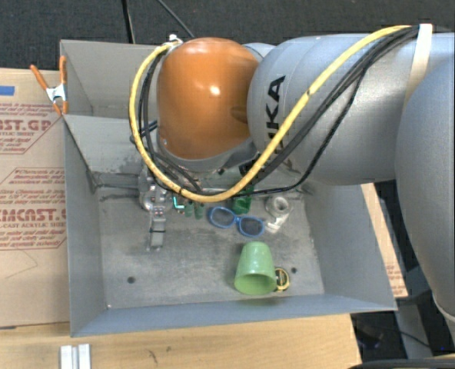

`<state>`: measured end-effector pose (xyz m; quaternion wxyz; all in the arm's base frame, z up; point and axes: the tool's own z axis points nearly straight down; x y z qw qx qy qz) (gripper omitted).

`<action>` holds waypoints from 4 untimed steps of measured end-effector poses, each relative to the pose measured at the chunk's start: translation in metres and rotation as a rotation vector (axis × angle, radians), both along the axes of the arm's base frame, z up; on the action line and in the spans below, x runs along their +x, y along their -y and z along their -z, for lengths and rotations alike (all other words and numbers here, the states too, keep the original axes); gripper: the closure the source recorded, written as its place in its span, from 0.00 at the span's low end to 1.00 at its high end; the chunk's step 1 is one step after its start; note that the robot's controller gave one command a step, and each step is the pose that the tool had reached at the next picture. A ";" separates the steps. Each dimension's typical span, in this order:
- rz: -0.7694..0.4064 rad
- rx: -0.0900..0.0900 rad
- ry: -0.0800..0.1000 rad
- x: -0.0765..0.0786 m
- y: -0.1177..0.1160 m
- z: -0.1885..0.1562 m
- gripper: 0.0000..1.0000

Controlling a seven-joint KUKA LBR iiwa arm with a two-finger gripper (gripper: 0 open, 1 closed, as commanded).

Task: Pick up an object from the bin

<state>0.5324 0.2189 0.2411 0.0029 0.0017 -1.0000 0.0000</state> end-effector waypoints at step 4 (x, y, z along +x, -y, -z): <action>0.118 0.002 0.006 0.047 0.045 0.172 0.00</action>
Offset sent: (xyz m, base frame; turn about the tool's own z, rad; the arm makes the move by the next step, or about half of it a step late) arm 0.0470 -0.0185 -0.0811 0.0532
